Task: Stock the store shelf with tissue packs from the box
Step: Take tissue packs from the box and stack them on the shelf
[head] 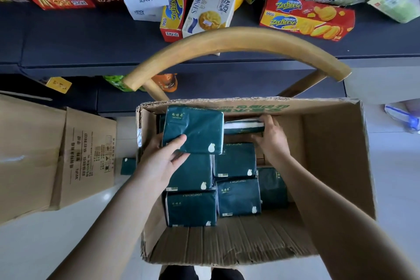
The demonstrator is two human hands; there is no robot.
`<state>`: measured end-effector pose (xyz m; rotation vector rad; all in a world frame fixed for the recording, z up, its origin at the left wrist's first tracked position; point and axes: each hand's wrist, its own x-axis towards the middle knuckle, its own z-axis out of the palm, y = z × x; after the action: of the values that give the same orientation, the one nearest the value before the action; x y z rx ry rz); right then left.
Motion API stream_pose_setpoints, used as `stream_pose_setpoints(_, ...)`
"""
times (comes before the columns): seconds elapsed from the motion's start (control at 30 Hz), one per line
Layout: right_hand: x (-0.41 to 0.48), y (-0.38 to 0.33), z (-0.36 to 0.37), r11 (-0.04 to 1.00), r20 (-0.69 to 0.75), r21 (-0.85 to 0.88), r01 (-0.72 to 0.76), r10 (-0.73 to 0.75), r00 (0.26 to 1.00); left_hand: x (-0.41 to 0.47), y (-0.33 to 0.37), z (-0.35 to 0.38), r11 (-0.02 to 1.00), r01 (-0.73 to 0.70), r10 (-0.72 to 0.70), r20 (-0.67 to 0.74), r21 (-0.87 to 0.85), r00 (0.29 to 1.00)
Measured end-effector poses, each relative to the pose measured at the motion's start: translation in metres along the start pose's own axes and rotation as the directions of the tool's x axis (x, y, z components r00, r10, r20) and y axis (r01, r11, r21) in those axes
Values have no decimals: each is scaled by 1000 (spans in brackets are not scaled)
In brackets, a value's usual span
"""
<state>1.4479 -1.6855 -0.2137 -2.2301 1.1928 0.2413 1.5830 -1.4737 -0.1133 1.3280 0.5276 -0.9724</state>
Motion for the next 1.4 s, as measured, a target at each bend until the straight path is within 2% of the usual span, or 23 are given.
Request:
stream_pose_setpoints(0.17, -2, 2, -3, 999, 8, 30, 16, -16, 1000, 0, -5, -4, 1000, -22, 23, -24, 21, 999)
stream_pose_setpoints(0.27, -11, 0, -19, 981, 51, 173, -82, 74, 996, -7, -4, -2, 1000, -13, 14, -22, 11, 1000)
stream_pose_setpoints(0.4, -32, -2, -51, 898, 49, 410, -161, 154, 987, -24, 5, 7, 1000, -3, 2, 12, 23, 1000)
stream_pose_setpoints(0.53, -55, -15, -100, 835, 44, 530, -146, 145, 988, -51, 31, 20, 998, -35, 30, 95, 54, 995)
stream_pose_setpoints(0.67, -82, -44, -160, 693, 33, 713, -108, 121, 992, -89, 73, 33, 991, -130, 118, 232, 37, 966)
stream_pose_setpoints(0.77, -104, -71, -210, 634, -23, 773, -33, 79, 997, -122, 109, 44, 983, -185, 179, 336, -15, 925)
stream_pose_setpoints(0.87, -124, -96, -259, 666, -119, 741, 81, 12, 993, -158, 144, 57, 958, -286, 276, 370, -28, 887)
stream_pose_setpoints(0.97, -143, -123, -312, 693, -247, 698, 184, -8, 969, -194, 180, 74, 907, -419, 393, 440, -42, 807)
stream_pose_setpoints(1.1, -171, -153, -382, 723, -398, 601, 341, -99, 912, -243, 222, 96, 784, -620, 542, 492, -5, 681)
stream_pose_setpoints(1.3, -193, -177, -476, 688, -505, 531, 494, -211, 837, -307, 268, 136, 668, -739, 654, 542, -85, 528)
stream_pose_setpoints(1.4, -184, -177, -517, 653, -533, 510, 560, -270, 802, -329, 283, 163, 619, -769, 714, 521, -157, 468)
